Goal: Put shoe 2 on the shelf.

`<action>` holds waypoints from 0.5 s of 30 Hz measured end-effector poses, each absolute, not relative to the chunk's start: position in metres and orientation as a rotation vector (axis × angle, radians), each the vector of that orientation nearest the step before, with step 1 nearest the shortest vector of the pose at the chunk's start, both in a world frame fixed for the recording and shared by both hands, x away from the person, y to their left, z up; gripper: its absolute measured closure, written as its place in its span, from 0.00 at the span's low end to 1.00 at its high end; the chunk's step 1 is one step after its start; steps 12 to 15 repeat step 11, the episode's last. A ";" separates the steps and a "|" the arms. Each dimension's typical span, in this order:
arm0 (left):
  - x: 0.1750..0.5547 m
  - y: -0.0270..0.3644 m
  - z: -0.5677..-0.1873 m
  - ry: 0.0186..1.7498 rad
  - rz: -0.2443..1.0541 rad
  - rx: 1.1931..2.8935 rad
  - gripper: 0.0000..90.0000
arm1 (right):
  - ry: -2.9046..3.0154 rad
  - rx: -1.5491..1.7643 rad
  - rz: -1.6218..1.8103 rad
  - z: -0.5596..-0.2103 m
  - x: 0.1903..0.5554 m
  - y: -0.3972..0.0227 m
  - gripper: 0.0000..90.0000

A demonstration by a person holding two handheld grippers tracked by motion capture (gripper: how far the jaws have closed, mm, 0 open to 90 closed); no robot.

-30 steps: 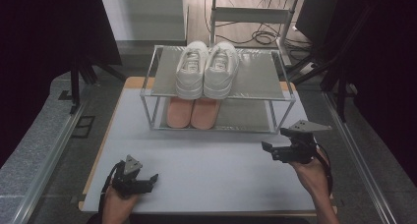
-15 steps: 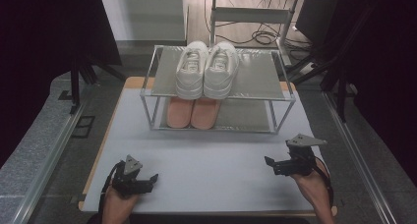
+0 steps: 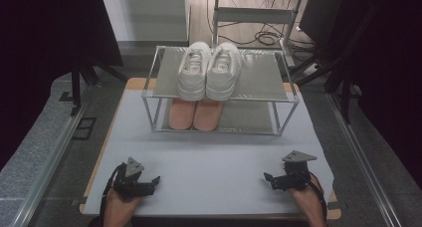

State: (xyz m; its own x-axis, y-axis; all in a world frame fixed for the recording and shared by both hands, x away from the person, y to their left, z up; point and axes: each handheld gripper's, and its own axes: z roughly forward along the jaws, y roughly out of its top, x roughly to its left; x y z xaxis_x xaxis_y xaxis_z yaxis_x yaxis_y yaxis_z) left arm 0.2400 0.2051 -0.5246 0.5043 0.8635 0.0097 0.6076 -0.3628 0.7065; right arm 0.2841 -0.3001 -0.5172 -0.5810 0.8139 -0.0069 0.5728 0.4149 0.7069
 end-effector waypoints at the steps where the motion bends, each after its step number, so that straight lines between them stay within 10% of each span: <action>1: 0.240 0.205 -0.525 1.199 0.508 2.099 0.16 | 2.326 1.193 0.958 -0.517 0.284 -0.300 0.00; 15: 0.240 0.205 -0.525 1.202 0.501 2.097 0.16 | 2.329 1.204 0.956 -0.523 0.284 -0.299 0.00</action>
